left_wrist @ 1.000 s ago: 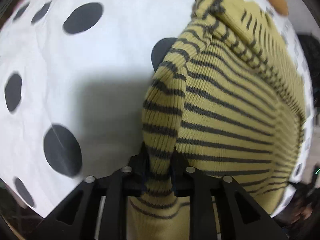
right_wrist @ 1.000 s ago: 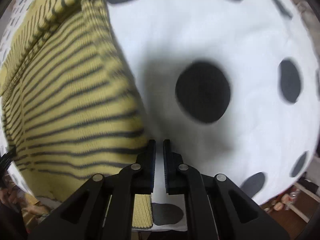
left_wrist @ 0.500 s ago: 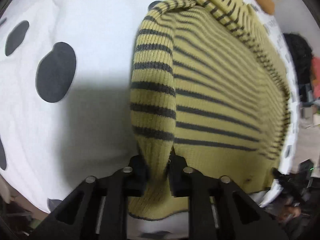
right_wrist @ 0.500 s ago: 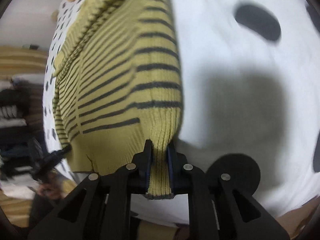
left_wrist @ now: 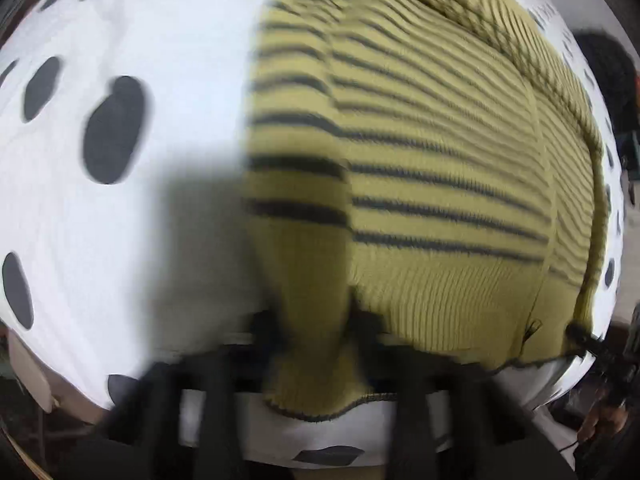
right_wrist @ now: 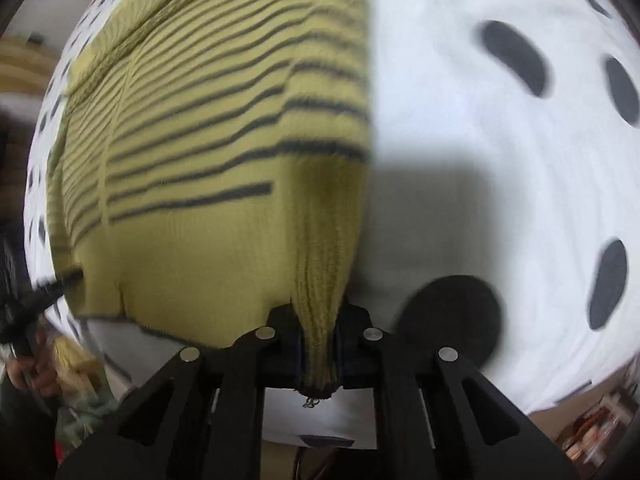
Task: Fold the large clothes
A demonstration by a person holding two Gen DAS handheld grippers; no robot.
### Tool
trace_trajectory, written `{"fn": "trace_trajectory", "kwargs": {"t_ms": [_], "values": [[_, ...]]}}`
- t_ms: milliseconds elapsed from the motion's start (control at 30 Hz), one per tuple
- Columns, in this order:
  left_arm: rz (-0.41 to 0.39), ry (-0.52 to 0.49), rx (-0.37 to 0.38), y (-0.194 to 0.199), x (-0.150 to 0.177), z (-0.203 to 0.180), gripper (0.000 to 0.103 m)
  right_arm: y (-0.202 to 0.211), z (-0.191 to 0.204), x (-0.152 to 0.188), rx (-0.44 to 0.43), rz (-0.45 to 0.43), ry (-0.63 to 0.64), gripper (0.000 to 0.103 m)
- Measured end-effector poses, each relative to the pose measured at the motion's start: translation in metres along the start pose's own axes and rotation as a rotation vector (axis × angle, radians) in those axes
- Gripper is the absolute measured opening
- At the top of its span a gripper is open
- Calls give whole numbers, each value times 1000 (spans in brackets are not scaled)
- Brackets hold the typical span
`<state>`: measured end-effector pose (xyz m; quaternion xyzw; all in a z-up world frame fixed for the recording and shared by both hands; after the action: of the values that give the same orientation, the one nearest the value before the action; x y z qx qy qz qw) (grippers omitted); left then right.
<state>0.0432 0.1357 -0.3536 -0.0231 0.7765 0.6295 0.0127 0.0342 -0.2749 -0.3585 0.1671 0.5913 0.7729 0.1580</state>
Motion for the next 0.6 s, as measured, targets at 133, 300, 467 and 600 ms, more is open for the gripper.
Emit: {"fn": "trace_trajectory", "kwargs": {"t_ms": [133,300,467,600], "values": [[-34,95,-25,13,1,39,8,26,-34,2,-35,-53,-99,12],[-40,98,61,5,2,36,8,5,-49,1,-90,-4,-169,15],[-82,77,112,17,8,16,63,16,-53,0,-176,7,-168,40],[-45,54,140,2,8,0,66,13,-39,-9,-169,-5,-144,46]]}}
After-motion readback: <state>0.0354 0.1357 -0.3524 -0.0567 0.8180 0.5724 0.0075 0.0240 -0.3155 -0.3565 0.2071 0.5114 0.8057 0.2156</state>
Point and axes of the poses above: each gripper's, at about its wrist camera, not at the fingertips, and y roughly against the way its jaws point, z to its left, x to its underside, the point moved 8 cm from there along -y, roughly the way its jaws point, and after that the axes turned 12 degrees about -y, right-handed, at the moved point
